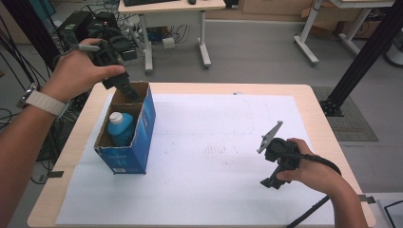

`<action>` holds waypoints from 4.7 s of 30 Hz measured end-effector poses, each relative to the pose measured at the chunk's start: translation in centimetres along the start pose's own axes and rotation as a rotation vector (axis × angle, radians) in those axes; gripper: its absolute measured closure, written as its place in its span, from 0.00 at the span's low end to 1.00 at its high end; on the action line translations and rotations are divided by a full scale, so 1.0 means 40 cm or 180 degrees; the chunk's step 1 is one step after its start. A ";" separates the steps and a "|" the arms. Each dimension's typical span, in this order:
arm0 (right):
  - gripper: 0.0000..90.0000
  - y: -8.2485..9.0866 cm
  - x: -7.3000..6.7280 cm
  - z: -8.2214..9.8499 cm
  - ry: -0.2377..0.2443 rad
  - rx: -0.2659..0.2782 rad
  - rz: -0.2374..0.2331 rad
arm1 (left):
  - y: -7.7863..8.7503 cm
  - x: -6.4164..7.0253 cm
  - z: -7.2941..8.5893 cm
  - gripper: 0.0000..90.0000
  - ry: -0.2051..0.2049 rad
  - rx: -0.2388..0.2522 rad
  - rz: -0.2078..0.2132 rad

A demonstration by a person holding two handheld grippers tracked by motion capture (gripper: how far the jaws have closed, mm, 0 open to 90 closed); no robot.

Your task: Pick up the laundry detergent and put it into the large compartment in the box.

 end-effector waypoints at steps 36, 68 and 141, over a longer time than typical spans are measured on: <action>0.12 0.014 -0.021 0.026 -0.0086 0.0068 0.0057 | -0.238 0.081 -0.258 0.06 -0.1354 -0.0319 0.0089; 0.12 0.028 -0.043 0.014 -0.0094 0.0053 0.0097 | -0.264 0.074 -0.255 0.08 -0.1523 -0.0217 -0.0054; 0.12 0.016 -0.047 0.035 -0.0155 0.0059 0.0077 | -0.374 0.044 -0.222 0.10 -0.1443 -0.0249 -0.0066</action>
Point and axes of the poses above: each handheld gripper's, and its own axes: y roughly backward along the jaws, z roughly out of its underside, x roughly to its right, the point moved 10 cm from there along -y, roughly forward along the jaws, and after that the axes turned 6 degrees about -y, right-handed, at the moved point
